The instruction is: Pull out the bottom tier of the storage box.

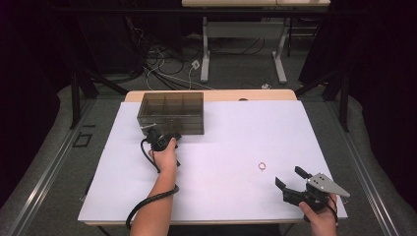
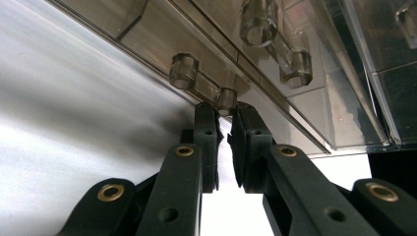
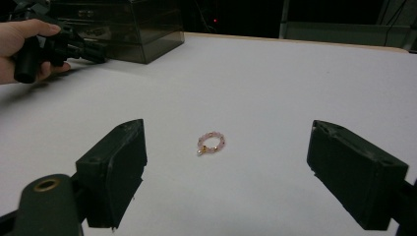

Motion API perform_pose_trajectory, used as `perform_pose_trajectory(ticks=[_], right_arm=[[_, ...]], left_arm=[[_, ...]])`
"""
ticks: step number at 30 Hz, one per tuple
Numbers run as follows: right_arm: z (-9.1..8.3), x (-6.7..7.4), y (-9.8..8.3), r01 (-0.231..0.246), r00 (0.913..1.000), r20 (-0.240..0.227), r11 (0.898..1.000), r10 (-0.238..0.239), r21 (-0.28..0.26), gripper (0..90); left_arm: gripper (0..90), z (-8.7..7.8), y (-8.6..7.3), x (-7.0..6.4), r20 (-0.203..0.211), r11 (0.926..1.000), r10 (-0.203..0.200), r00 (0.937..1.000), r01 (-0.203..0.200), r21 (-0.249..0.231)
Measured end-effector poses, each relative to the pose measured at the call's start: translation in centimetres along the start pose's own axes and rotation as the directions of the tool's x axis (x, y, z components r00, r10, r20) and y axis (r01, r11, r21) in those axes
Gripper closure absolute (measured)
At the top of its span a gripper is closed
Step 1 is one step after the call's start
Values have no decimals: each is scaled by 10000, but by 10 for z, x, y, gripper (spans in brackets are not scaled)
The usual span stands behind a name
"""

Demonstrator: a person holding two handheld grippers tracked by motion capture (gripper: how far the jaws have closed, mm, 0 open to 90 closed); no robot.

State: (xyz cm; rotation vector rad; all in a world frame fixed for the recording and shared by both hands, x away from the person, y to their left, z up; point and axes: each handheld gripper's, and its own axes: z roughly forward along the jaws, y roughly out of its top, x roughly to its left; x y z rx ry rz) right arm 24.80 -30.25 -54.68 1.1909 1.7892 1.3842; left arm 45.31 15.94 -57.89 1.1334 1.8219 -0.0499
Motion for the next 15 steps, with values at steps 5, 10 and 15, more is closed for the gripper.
perform_pose_trajectory(ticks=[5,10,15], right_arm=[[0,0,0,10,10000,9,10000,-10,-1,147],[0,0,0,1,10000,10,10000,-1,-2,147],[0,0,0,-8,10000,-11,10000,8,-23,147]], left_arm=[[818,-2,-2,1,62,10000,-72,10000,72,-1],[819,-4,-4,2,142,10000,-62,9999,61,64],[819,-5,-6,2,135,10000,-85,9999,85,39]])
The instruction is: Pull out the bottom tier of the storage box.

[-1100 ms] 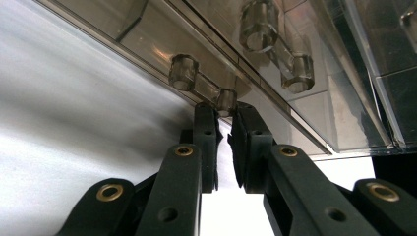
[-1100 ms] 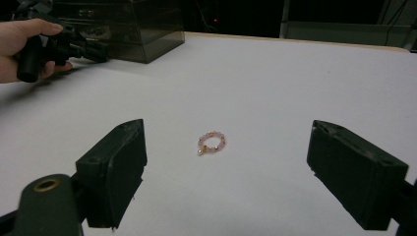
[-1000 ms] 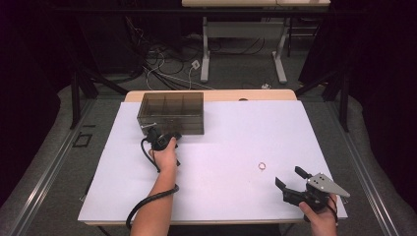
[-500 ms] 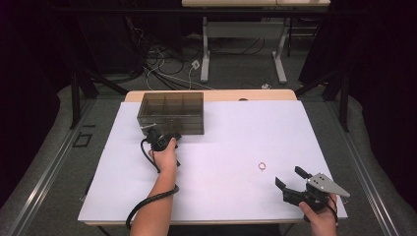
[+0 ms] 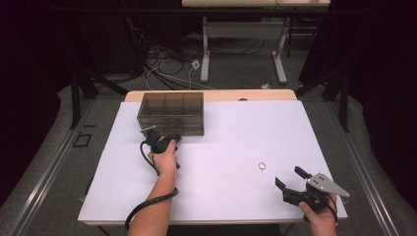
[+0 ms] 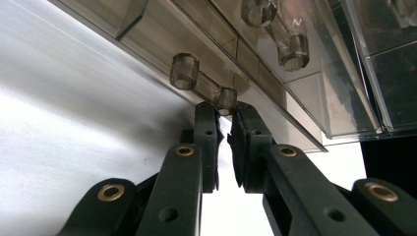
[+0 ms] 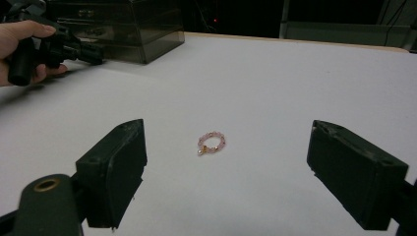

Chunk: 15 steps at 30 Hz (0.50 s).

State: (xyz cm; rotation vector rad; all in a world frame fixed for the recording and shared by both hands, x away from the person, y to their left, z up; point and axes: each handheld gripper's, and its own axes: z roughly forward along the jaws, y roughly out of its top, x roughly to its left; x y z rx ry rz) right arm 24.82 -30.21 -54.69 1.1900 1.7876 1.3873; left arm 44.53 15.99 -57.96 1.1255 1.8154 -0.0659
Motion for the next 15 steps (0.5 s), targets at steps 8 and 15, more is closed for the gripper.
perform_pose_trajectory(ticks=[8,15], right_arm=[[0,0,0,-2,10000,6,10000,2,-4,147],[0,0,0,45,10000,5,10000,-45,42,147]], left_arm=[[819,-2,-2,2,102,10000,-49,9999,49,28],[820,-5,-4,2,107,10000,13,9999,-13,40]])
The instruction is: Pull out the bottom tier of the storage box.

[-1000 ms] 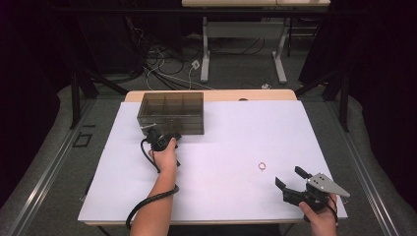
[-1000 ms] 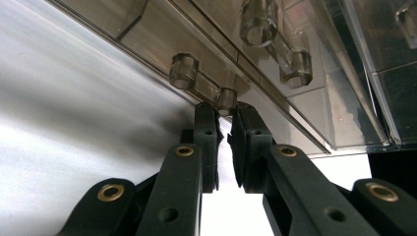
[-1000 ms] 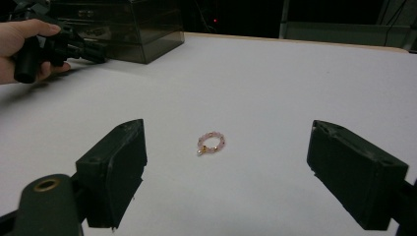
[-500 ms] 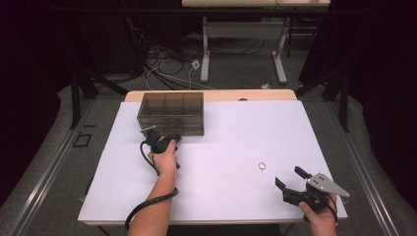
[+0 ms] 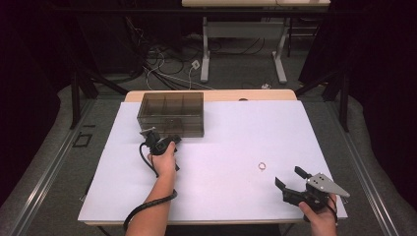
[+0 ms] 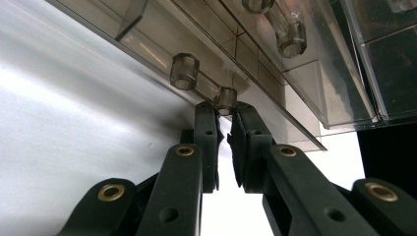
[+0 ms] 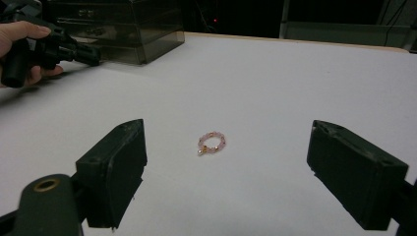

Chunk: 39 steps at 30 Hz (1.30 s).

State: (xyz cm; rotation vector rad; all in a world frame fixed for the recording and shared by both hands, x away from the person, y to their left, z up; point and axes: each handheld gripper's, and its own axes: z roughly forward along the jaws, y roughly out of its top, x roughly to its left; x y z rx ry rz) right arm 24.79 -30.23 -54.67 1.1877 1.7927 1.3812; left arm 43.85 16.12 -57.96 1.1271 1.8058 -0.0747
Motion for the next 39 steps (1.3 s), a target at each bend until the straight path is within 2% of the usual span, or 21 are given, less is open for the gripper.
perform_pose_trajectory(ticks=[18,34,39], right_arm=[[1,0,-1,24,10000,-33,10000,-24,9,147],[2,0,-1,10,10000,-45,10000,-9,70,147],[2,1,-1,2,10000,-27,10000,-2,26,147]], left_arm=[[821,-9,-6,5,176,9995,115,9998,-120,297],[821,-12,-10,7,251,9996,170,9995,-176,237],[821,-14,-11,8,279,9992,175,9995,-184,354]])
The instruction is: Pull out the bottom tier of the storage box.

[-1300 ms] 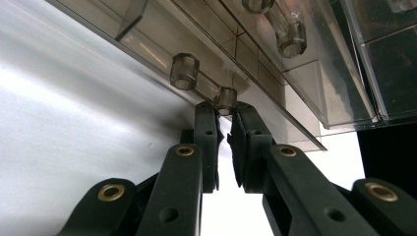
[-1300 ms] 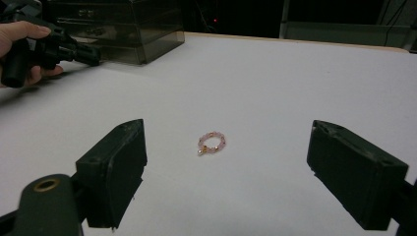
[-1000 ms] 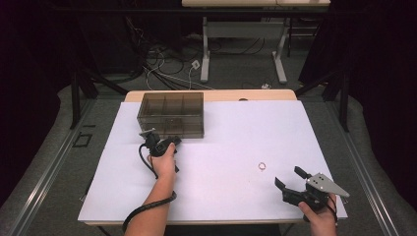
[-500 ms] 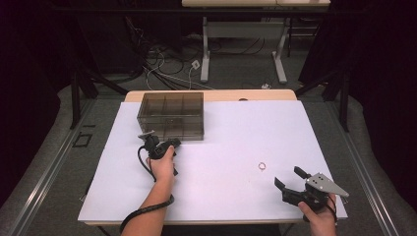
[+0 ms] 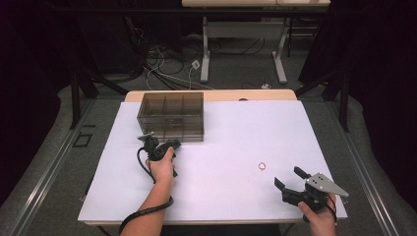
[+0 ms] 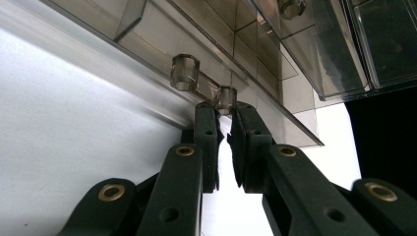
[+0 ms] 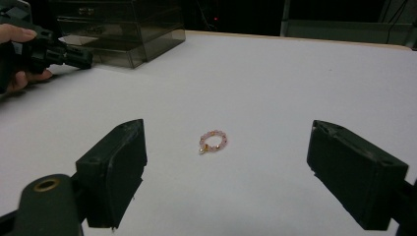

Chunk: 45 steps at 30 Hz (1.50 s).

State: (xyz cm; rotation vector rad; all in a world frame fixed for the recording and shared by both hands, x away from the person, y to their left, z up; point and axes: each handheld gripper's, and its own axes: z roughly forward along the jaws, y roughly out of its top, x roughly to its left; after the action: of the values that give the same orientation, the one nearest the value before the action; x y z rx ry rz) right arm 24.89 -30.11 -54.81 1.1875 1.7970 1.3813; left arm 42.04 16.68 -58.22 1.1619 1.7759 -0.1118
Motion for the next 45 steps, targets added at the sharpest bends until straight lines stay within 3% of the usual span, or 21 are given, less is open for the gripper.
perform_pose_trajectory(ticks=[24,35,45], right_arm=[[0,0,0,9,10000,-8,10000,-9,4,147],[0,0,0,-12,10000,-26,10000,12,-30,147],[0,-1,0,-12,10000,-59,10000,12,8,147]], left_arm=[[811,-1,-1,-2,-108,10000,33,9999,-33,-15],[731,-6,0,-6,-78,10000,27,10000,-26,44],[622,-11,3,-10,-225,9990,386,9990,-381,211]])
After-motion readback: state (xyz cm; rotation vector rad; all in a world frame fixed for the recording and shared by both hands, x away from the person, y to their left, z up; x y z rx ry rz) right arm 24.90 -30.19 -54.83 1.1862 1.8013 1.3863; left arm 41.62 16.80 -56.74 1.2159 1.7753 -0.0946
